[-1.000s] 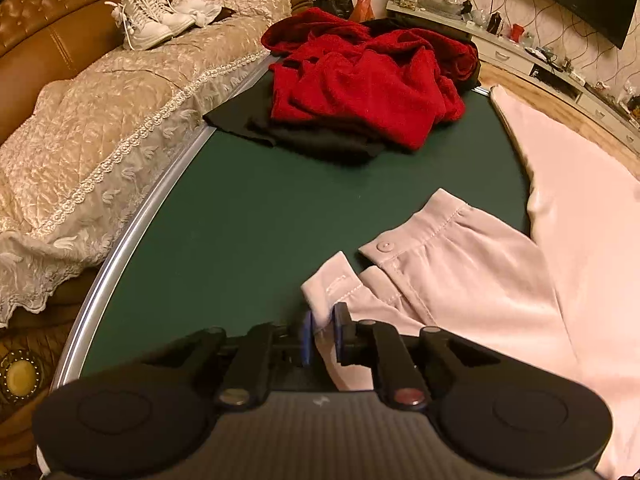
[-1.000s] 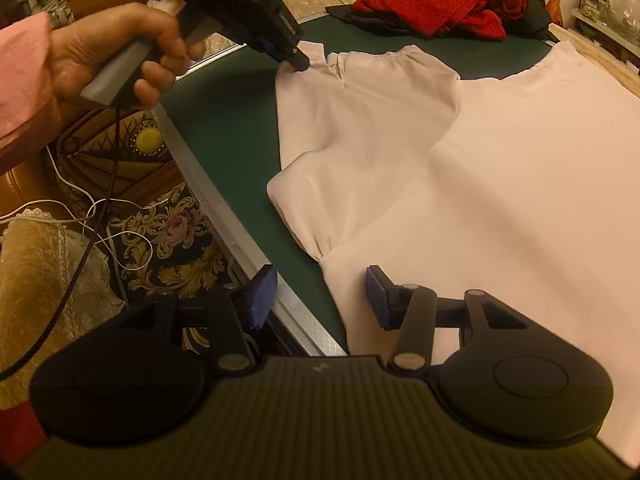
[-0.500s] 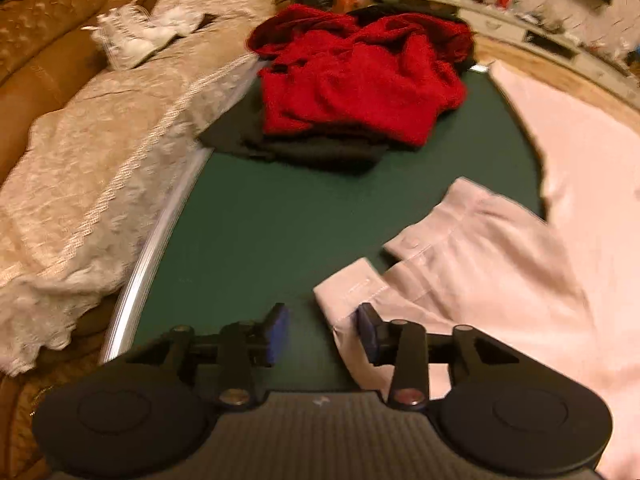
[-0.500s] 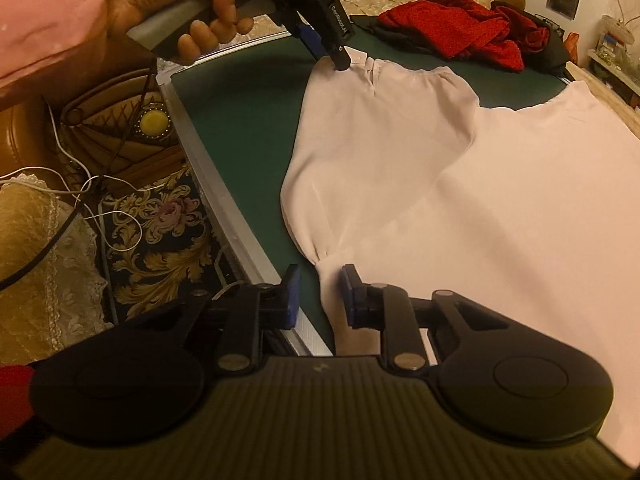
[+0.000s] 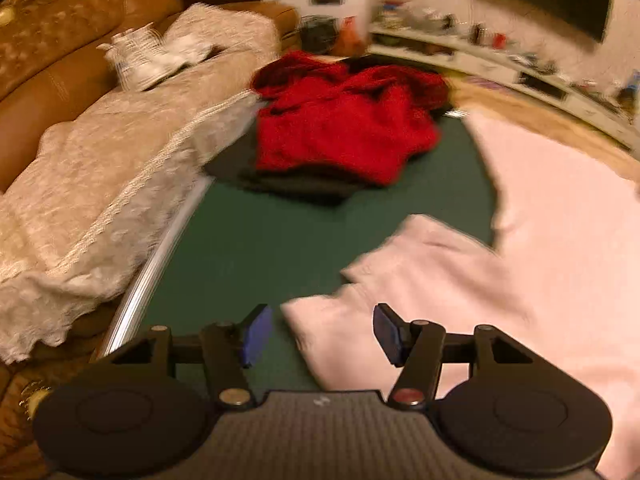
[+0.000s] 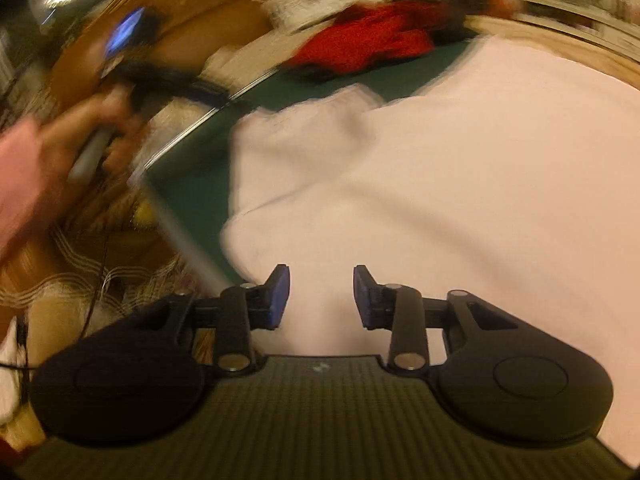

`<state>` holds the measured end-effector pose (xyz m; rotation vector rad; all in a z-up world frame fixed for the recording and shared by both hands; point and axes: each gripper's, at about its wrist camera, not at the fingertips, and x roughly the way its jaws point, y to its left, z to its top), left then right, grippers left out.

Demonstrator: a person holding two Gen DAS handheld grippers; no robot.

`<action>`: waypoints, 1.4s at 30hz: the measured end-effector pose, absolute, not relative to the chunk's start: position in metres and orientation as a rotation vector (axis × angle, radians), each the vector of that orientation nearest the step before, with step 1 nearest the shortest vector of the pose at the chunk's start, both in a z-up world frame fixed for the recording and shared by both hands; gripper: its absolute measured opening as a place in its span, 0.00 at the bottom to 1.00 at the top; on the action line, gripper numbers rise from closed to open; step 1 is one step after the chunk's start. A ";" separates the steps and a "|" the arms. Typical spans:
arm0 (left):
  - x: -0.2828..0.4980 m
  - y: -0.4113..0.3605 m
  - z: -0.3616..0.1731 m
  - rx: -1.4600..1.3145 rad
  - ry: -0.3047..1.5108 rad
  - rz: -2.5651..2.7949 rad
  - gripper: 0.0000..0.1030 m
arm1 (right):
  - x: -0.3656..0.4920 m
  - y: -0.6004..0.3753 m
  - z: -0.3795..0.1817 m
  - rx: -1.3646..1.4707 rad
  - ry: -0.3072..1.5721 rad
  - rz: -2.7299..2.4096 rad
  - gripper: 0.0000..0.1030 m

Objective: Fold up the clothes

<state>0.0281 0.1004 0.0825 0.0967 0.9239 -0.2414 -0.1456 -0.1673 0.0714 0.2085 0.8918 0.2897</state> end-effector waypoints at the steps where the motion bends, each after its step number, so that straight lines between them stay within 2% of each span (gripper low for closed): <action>1: 0.020 0.092 0.087 0.119 0.907 -0.260 0.61 | -0.157 -0.193 0.074 0.244 0.889 0.207 0.41; 3: 0.005 0.076 0.091 0.130 0.888 -0.322 0.64 | -0.179 -0.243 0.079 0.314 0.881 0.041 0.41; 8: -0.035 0.025 0.077 0.070 0.967 -0.579 0.67 | -0.243 -0.374 0.082 0.457 0.870 -0.417 0.41; 13: -0.072 -0.022 0.054 0.133 1.018 -0.693 0.68 | -0.262 -0.467 0.069 0.542 0.928 -0.648 0.41; 18: -0.095 -0.043 0.041 0.154 1.059 -0.771 0.68 | -0.290 -0.499 0.041 0.736 0.933 -0.669 0.41; 24: -0.104 -0.062 0.034 0.188 1.061 -0.801 0.72 | -0.289 -0.504 0.027 0.718 0.947 -0.670 0.41; 25: -0.106 -0.064 0.034 0.197 1.058 -0.799 0.72 | -0.287 -0.506 0.026 0.700 0.954 -0.676 0.34; 26: -0.108 -0.066 0.035 0.210 1.054 -0.798 0.72 | -0.285 -0.507 0.025 0.682 0.961 -0.683 0.19; 28: -0.109 -0.068 0.035 0.224 1.049 -0.798 0.73 | -0.280 -0.509 0.024 0.645 0.974 -0.697 0.02; 33: -0.114 -0.066 0.035 0.215 1.044 -0.806 0.75 | -0.269 -0.515 0.019 0.553 1.006 -0.730 0.02; 36: -0.114 -0.067 0.035 0.215 1.045 -0.812 0.77 | -0.255 -0.514 0.030 0.550 0.972 -0.682 0.06; 37: -0.114 -0.067 0.035 0.215 1.046 -0.815 0.78 | -0.250 -0.513 0.034 0.552 0.958 -0.662 0.20; 38: -0.114 -0.068 0.035 0.216 1.047 -0.814 0.79 | -0.244 -0.513 0.038 0.554 0.944 -0.643 0.45; 39: -0.113 -0.069 0.035 0.217 1.046 -0.813 0.79 | -0.239 -0.512 0.042 0.555 0.929 -0.623 0.54; 40: -0.113 -0.069 0.035 0.217 1.046 -0.812 0.79 | -0.234 -0.511 0.046 0.557 0.915 -0.604 0.59; 42: -0.113 -0.069 0.034 0.206 1.045 -0.810 0.80 | -0.223 -0.510 0.055 0.560 0.887 -0.565 0.60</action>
